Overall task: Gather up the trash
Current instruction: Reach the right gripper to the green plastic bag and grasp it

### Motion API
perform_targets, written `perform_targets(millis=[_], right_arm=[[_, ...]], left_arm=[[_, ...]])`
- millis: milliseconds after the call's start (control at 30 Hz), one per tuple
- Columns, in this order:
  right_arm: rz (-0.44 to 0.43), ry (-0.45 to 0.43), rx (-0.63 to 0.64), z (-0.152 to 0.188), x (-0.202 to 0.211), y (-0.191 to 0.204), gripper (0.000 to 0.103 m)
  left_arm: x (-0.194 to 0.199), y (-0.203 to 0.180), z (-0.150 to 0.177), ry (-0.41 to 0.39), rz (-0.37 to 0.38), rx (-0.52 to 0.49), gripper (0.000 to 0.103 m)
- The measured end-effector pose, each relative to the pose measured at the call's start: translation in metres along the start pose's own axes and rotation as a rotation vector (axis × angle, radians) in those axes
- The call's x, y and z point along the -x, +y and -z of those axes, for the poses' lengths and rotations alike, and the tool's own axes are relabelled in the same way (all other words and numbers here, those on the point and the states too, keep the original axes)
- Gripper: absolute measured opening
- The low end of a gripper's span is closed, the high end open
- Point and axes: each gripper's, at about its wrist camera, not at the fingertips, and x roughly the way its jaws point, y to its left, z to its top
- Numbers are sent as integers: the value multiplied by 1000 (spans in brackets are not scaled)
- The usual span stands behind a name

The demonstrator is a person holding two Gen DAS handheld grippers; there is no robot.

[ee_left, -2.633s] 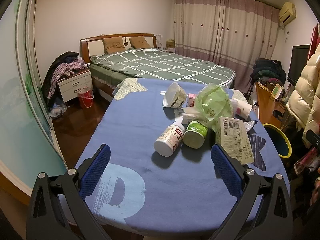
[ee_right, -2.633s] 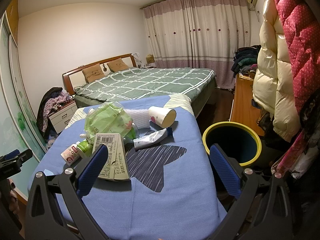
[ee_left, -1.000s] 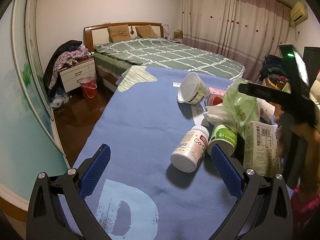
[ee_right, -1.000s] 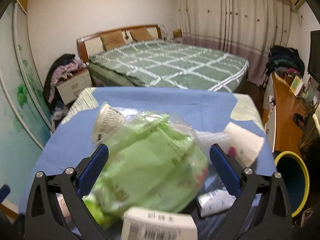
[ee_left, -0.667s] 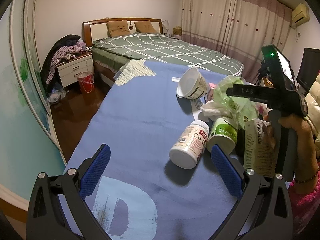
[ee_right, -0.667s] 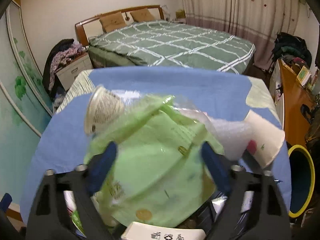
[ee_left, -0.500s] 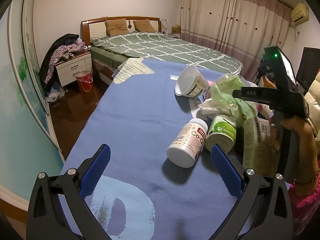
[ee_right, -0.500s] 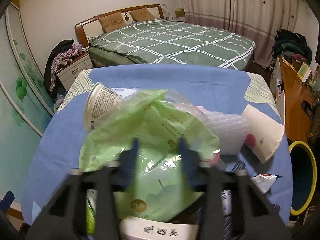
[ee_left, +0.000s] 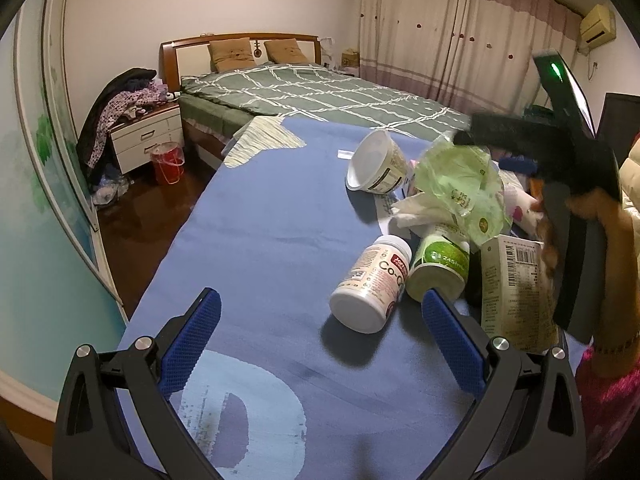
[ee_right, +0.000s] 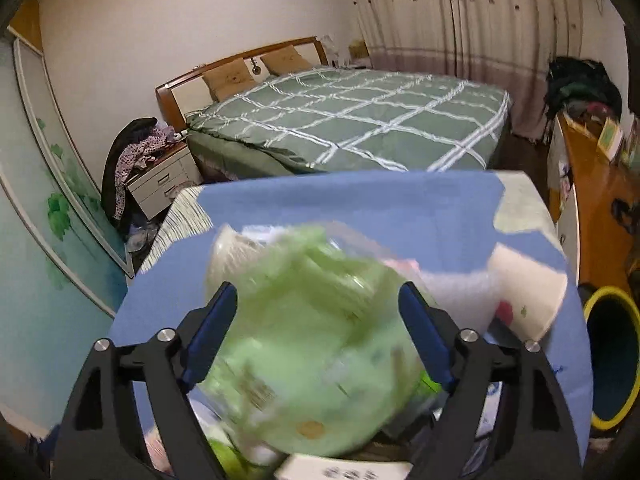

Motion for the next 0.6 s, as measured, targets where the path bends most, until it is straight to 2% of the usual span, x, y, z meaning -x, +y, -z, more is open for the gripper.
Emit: perform_targets(millis=[67, 167, 233, 300, 400, 533, 600], right_arm=[[40, 14, 26, -12, -9, 12, 89], [156, 62, 88, -27, -34, 29, 89], [176, 100, 103, -30, -44, 33, 89], [178, 119, 120, -29, -43, 35, 72], [161, 156, 125, -23, -36, 30, 55], [107, 164, 91, -15, -21, 9, 56], [83, 135, 47, -13, -10, -4, 69]], left_arm=[[0, 2, 1, 0, 4, 3, 99], [1, 6, 1, 0, 11, 7, 99], [3, 8, 1, -4, 13, 9, 99], [4, 11, 1, -10, 13, 16, 99], [3, 18, 0, -7, 15, 36, 99], [2, 19, 1, -1, 31, 52, 99], [2, 17, 1, 0, 29, 45, 99]])
